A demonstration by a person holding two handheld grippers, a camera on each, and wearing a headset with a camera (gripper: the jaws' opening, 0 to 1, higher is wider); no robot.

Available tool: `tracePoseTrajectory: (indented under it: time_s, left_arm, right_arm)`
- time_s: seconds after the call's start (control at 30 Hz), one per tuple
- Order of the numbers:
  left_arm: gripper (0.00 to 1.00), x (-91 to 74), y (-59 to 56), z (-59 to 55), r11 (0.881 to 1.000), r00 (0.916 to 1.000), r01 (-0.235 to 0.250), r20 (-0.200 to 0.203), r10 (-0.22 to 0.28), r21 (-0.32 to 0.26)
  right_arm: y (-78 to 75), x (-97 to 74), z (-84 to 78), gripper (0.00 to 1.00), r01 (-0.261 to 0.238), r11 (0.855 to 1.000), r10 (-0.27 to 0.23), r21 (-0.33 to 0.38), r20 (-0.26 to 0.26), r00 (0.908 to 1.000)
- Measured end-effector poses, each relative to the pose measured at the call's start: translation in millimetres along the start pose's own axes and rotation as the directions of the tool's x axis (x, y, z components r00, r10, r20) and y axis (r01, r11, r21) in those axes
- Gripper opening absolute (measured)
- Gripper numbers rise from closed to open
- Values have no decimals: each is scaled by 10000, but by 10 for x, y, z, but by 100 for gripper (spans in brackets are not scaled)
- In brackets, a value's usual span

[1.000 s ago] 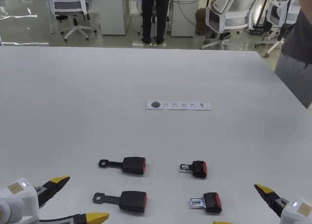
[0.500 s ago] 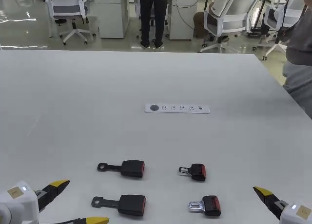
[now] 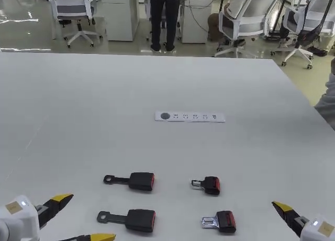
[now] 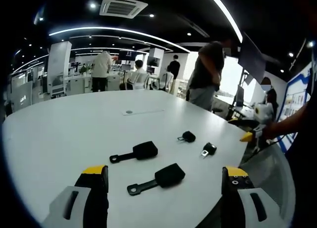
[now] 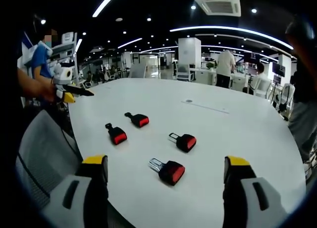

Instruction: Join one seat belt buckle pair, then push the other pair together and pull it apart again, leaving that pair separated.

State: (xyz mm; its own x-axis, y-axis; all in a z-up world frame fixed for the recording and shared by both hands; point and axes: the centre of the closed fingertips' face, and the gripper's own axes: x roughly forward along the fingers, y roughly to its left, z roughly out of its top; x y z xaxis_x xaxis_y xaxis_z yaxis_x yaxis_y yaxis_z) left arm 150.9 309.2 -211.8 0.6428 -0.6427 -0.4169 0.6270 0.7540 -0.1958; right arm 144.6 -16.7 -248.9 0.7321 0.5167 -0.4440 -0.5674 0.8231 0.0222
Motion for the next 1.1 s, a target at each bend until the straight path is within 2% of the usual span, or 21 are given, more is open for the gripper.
tracePoseTrajectory:
  time_s: [0.2,0.57,1.1]
  left_arm:
    - [97,11,22,9,10000,10000,7,30,-8,24]
    - [97,4,93,-45,10000,10000,-7,31,8,-12]
    - [97,-17,69,-53,10000,10000,11,7,-11,46]
  right_arm:
    - [8,11,13,99,-29,10000,29,-4,29,10000]
    - [14,-9,-14,100,-8,10000,8,-20,-13,10000]
    - [18,-39,-14,100,-65,10000,65,-71,-15,10000]
